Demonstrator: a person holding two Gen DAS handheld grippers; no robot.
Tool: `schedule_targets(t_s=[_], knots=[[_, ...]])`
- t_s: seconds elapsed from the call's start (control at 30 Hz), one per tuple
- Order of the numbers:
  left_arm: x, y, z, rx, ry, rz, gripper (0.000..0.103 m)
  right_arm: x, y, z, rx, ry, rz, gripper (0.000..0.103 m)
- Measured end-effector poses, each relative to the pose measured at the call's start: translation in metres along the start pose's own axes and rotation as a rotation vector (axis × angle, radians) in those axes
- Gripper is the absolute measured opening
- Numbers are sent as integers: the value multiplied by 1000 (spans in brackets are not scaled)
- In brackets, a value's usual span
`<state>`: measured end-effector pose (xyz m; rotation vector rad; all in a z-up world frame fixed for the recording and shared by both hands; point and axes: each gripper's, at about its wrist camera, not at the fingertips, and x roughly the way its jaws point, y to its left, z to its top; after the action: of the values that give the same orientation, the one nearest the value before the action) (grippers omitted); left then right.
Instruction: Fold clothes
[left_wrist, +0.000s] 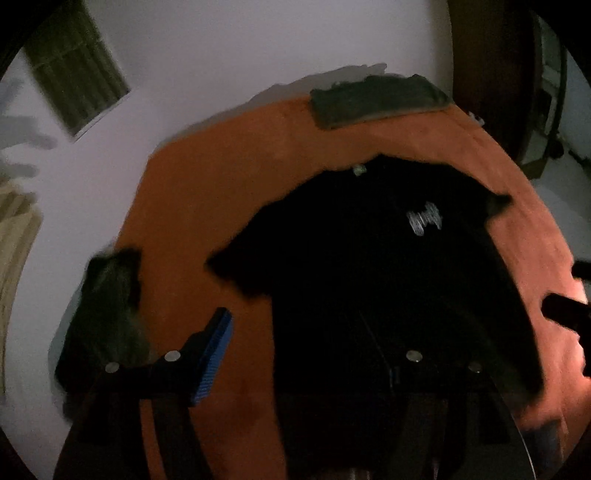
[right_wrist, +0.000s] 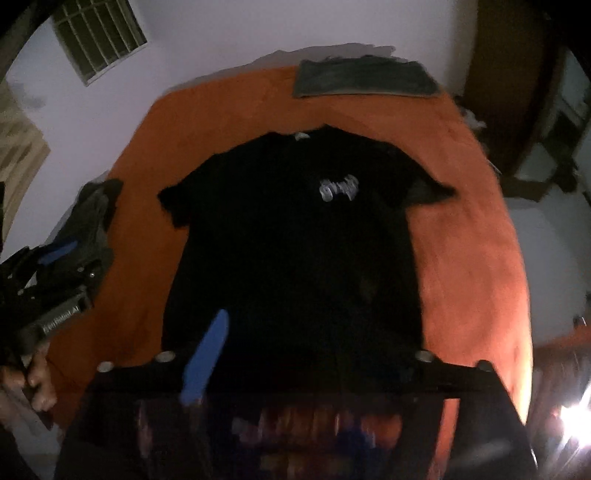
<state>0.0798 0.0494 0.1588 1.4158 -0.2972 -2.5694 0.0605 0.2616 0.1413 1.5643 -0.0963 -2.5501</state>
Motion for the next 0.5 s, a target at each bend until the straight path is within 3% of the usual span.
schedule_targets(t_s=[0.07,0.17,0.27,0.33,0.5], knots=[[78,0,50,35,-6,-54,72,62,-14,60,-60,-41,-19,78],[160,6,100,35,-69,-145,72,153,-42,140,-139,-70,-31,78],[231,2,161,89,-42,-123,72,233,-82,203,-224,-30,-73,78],[248,12,191,75,-50,-78,72,262,-108,227,-271,-29,-87,78],[238,53,205,-23,8,-115,72,280,-162,259,-221,16,-56,78]])
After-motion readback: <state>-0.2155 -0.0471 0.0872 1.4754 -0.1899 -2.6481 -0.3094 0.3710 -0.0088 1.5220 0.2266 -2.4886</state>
